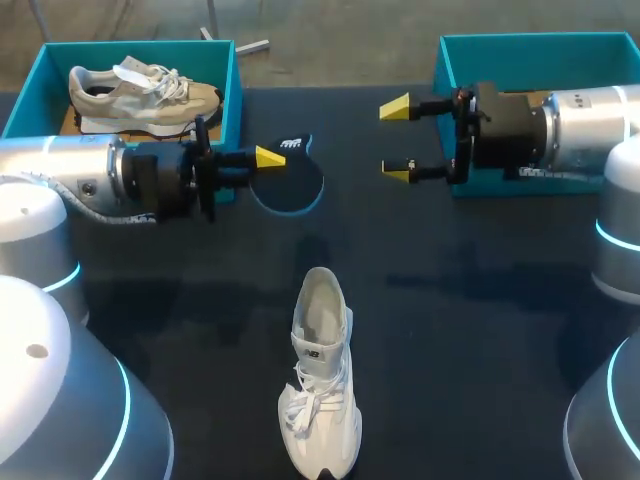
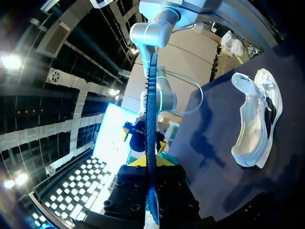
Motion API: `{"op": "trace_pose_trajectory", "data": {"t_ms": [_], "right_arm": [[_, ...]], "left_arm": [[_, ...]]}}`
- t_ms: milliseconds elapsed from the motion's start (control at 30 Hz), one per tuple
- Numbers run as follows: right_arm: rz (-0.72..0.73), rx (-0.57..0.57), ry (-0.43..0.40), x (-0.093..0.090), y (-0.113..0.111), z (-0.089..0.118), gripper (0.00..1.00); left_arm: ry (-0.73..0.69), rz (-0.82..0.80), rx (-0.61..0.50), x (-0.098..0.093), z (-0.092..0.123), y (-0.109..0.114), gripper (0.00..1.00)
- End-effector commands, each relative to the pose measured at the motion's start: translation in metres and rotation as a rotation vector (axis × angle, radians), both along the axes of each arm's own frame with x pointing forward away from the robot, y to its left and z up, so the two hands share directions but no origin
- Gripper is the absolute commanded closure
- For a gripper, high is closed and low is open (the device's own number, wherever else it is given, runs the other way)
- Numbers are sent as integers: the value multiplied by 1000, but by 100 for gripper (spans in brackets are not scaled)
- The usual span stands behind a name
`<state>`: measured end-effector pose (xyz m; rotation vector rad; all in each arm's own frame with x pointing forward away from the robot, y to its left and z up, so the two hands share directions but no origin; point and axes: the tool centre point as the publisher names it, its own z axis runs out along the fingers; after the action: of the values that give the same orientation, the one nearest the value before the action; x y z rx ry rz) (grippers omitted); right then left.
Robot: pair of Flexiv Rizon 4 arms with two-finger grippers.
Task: Take the shoe out of the shoebox, open the shoe tongue, remove and reinsert the insole, then place the shoe into the shoebox
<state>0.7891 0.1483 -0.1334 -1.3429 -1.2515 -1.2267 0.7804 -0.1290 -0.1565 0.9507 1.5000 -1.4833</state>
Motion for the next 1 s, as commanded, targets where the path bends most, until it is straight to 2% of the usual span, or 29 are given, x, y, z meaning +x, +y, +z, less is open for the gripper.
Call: {"op": "trace_pose_trajectory", "data": {"t_ms": [33,67,100,133,333,567,900,1000], "right_arm": [[-1,-3,1,-1,1,0,0],[-1,-3,1,-1,1,0,0],[-1,-3,1,-1,1,0,0],[-1,-3,1,-1,1,0,0],[-1,-3,1,-1,1,0,0],[-1,-3,1,-1,1,0,0],[-1,-3,1,-1,1,0,0],[-1,-3,1,-1,1,0,0]], "left_arm": [[229,-82,-52,-1,1,-6,100],[320,-102,-57,-1,3,-6,100],[341,-114,-71,-1,4,-6,100],[460,-145,-86,-2,7,-4,100],[783,-201,-109,-3,15,-1,100],[936,-197,-86,-8,18,-4,100],[1353,-180,-96,-9,8,-5,100],[1351,-167,-31,-9,9,-4,100]]}}
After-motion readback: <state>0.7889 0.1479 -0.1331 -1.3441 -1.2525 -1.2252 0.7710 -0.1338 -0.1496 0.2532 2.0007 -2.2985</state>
